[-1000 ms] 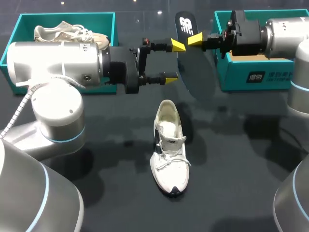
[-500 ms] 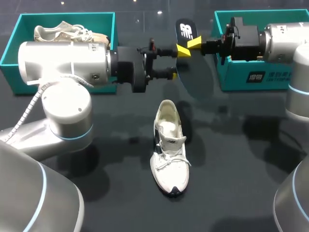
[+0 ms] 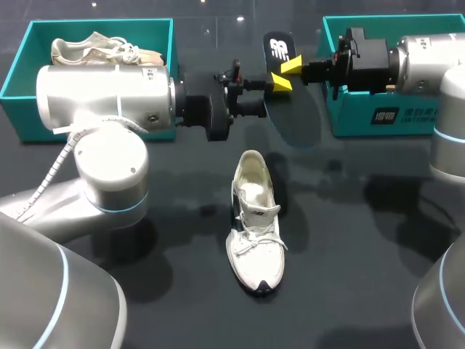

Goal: Take the shoe out of the shoebox, open the shoe tongue, remove and reinsert the insole, then place the shoe into the shoebox

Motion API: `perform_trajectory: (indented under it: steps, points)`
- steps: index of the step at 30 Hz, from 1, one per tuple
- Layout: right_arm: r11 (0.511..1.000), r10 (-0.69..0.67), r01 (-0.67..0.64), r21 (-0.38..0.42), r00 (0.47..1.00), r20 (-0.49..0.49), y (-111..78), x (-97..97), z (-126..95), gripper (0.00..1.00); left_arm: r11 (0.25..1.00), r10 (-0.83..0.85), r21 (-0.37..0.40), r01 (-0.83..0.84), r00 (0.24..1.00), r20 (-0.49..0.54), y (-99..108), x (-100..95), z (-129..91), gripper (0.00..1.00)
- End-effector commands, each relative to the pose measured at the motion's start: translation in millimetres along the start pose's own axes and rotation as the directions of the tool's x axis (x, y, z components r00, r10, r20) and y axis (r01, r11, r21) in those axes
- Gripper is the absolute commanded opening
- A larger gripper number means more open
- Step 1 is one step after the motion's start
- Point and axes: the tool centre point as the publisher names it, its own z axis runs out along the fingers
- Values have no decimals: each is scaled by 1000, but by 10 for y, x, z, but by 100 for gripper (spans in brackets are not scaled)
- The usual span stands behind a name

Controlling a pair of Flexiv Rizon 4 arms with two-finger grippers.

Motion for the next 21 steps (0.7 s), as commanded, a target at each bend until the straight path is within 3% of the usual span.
perform_trajectory:
  steps: [1, 10, 16, 18, 20, 21]
  points:
    - [1000, 1, -1, 2, 1000, 4, -1, 2, 7, 0, 1000, 3, -17, -3, 1000, 0, -9, 7, 117, 36]
    - [1000, 1, -1, 2, 1000, 4, -1, 2, 7, 0, 999, 10, -41, -10, 1000, -2, 57, 21, 127, 31]
    - [1000, 1, -1, 2, 1000, 4, -1, 2, 7, 0, 999, 9, -50, -9, 1000, -5, 109, 26, 131, 22]
    - [1000, 1, -1, 2, 1000, 4, -1, 2, 7, 0, 999, 9, -51, -9, 1000, -7, 112, 26, 130, 15]
    - [1000, 1, -1, 2, 1000, 4, -1, 2, 7, 0, 999, 8, -50, -9, 1000, -8, 112, 27, 131, 0]
    - [1000, 1, -1, 2, 1000, 4, -1, 2, 7, 0, 999, 8, -49, -8, 1000, -8, 111, 28, 133, 0]
